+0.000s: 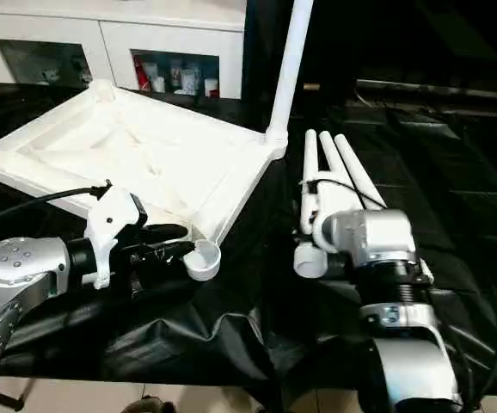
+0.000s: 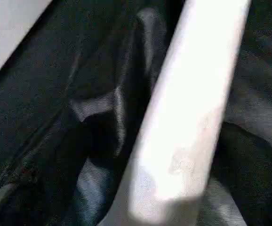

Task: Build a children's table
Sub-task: Pick table leg

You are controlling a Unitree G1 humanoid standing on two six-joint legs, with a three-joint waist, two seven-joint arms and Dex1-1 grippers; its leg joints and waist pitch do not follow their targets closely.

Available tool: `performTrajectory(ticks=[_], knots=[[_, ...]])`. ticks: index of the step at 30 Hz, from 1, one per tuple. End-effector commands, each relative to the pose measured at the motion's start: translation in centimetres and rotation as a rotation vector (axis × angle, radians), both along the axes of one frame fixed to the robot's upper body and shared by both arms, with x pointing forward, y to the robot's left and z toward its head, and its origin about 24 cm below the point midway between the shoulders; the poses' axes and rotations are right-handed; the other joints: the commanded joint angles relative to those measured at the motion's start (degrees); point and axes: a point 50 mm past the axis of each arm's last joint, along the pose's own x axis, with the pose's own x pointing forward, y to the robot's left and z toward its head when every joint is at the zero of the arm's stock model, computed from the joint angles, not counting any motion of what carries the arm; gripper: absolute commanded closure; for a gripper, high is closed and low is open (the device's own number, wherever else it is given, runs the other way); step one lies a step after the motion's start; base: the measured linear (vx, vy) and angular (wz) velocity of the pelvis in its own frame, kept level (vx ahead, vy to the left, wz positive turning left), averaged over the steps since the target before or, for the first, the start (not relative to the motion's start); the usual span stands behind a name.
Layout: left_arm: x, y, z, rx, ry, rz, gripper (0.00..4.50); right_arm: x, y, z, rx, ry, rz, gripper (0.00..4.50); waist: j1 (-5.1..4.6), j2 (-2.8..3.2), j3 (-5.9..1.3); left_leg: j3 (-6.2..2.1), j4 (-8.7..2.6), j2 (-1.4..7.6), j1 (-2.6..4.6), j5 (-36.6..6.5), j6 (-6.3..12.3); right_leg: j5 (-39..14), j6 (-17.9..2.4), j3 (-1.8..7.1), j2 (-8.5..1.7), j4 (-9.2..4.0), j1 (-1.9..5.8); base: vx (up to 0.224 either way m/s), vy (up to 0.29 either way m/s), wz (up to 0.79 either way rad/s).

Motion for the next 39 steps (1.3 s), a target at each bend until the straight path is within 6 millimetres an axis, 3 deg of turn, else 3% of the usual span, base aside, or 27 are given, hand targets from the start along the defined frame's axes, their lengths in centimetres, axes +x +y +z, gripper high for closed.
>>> performTrajectory(ticks=[1,3,11,19,23,24,26,29,34,35,38,39], knots=[[0.0,-0.2,0.4,0.006,-0.015,-0.013,3.06,0.3,0.4,-0.3,0.010,0.013,0.001,0.07,0.02,-0.10,-4.22,-1.03,-3.89,2.79,1.31,-9.7,-3.09,-13.7,-8.1,3.17,-4.64,-3.96,2.54,0.000,0.000,0.00],[0.0,-0.3,0.5,0.005,-0.016,-0.013,3.06,0.4,0.6,-0.7,0.016,0.023,0.001,0.07,-0.07,0.06,-4.17,-1.07,-3.91,2.80,1.34,-10.5,-3.38,-14.8,-8.2,3.12,-4.68,-4.01,2.41,0.000,0.000,0.00],[-0.1,-0.3,0.7,0.002,-0.020,-0.016,3.06,0.9,1.0,-1.4,0.018,0.028,-0.015,0.84,-0.16,-0.35,-4.11,-1.20,-4.12,2.84,1.61,-14.1,-4.46,-18.2,-7.0,3.09,-4.63,-4.34,2.20,0.000,0.000,0.00],[-0.2,-0.5,0.5,0.024,-0.006,-0.040,3.06,1.2,0.3,-1.5,0.023,0.027,-0.068,1.62,-0.15,-0.31,-4.03,-1.32,-3.96,2.67,1.72,-16.5,-4.57,-23.1,-5.6,3.10,-4.74,-4.83,1.91,0.000,0.000,0.00],[0.4,-0.6,0.4,0.051,-0.063,-0.007,3.06,1.1,-0.3,-1.8,0.040,0.030,-0.117,1.81,-0.13,0.06,-4.25,-1.42,-3.96,2.69,1.78,-16.9,-4.90,-22.7,-5.3,3.00,-4.60,-4.71,1.89,0.000,0.000,0.00],[0.4,-0.7,0.3,0.055,-0.068,-0.004,3.06,1.0,-0.3,-1.8,0.045,0.030,-0.125,2.06,-0.16,-0.06,-4.27,-1.38,-3.93,2.64,1.75,-16.7,-4.92,-22.3,-5.2,3.02,-4.55,-4.71,1.93,0.000,0.000,0.00],[0.7,-0.8,0.3,0.058,-0.078,0.020,3.06,1.0,-0.5,-1.8,0.059,0.024,-0.147,2.15,-0.20,-0.14,-4.28,-1.34,-3.92,2.63,1.69,-16.6,-4.88,-22.0,-5.2,3.02,-4.52,-4.75,1.97,0.000,0.000,0.00],[1.5,-1.2,0.7,-0.019,-0.092,0.075,3.06,0.8,-0.8,-1.7,0.090,0.005,-0.173,2.42,0.05,0.13,-4.38,-1.29,-3.83,2.62,1.88,-16.3,-4.93,-20.7,-5.7,3.00,-4.48,-4.71,1.91,0.000,0.000,0.00],[2.2,-1.7,0.6,-0.121,-0.063,0.151,3.06,0.3,-1.0,-2.2,0.139,-0.011,-0.212,2.57,-0.04,0.63,-4.40,-1.39,-3.85,2.49,1.76,-17.2,-4.79,-19.5,-6.3,2.90,-4.40,-4.82,2.05,0.000,0.000,0.00],[2.3,-1.8,0.5,-0.142,-0.058,0.162,3.06,0.3,-1.0,-2.4,0.141,-0.013,-0.222,2.58,-0.02,0.40,-4.36,-1.39,-3.83,2.42,1.69,-17.1,-4.57,-20.2,-6.3,2.83,-4.46,-4.94,2.24,0.000,0.000,0.00],[2.7,-1.8,0.3,-0.160,-0.053,0.195,3.06,0.1,-1.3,-2.4,0.158,-0.049,-0.265,2.59,-0.05,0.44,-4.42,-1.60,-3.95,2.44,1.72,-18.0,-4.36,-22.3,-5.6,2.69,-4.51,-5.08,2.23,0.000,0.000,0.00],[2.8,-1.9,0.1,-0.163,-0.039,0.199,3.06,0.1,-1.4,-2.4,0.165,-0.060,-0.280,2.59,-0.08,0.59,-4.31,-1.51,-3.86,2.38,1.98,-18.9,-4.30,-24.0,-4.9,2.68,-4.47,-5.48,1.80,0.000,0.000,0.00]])
